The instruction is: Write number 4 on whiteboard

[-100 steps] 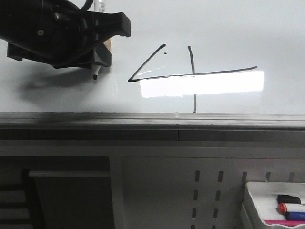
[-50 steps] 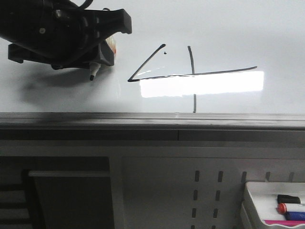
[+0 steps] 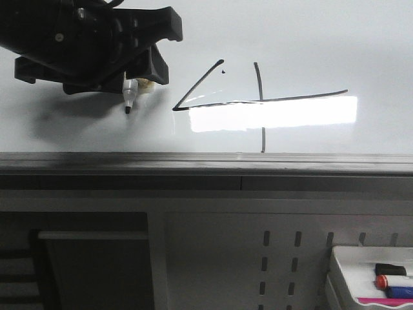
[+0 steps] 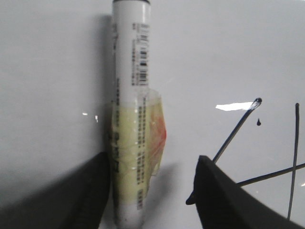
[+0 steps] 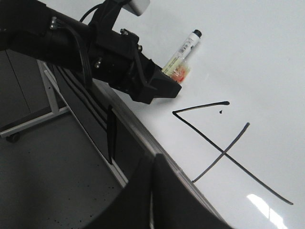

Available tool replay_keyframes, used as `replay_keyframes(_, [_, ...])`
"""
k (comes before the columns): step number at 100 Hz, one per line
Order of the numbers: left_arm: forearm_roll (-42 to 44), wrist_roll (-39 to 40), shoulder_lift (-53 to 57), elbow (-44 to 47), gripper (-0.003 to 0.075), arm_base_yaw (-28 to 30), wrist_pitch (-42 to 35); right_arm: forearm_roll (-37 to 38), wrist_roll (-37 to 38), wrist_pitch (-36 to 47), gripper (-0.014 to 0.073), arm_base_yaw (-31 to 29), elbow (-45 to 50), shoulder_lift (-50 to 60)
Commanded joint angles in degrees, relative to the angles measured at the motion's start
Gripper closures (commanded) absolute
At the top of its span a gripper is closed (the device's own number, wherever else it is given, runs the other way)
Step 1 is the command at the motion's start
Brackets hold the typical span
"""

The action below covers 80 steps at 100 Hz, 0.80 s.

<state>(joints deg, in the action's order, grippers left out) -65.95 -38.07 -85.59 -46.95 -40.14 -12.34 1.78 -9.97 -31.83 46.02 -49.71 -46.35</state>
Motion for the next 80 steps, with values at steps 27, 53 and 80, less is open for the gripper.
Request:
replay_keyframes(27, [0.9, -0.2, 3.6, -0.7, 0.0157, 0.0, -2.7, 0.6, -0.1, 5.6, 0.0657, -0.4, -1.5, 0.9])
replay_keyframes(53, [4.7, -11.2, 21.4, 0.9, 0.0155, -6.5, -0.3, 6.1, 0.3, 6.2, 0.0634, -0.5, 1.6, 9.1])
replay_keyframes(80, [4.7, -15.0, 44.7, 12.6, 0.0534, -7.8, 2.2, 17.5, 7.8, 5.2, 0.0636, -5.0, 16.1, 27.7])
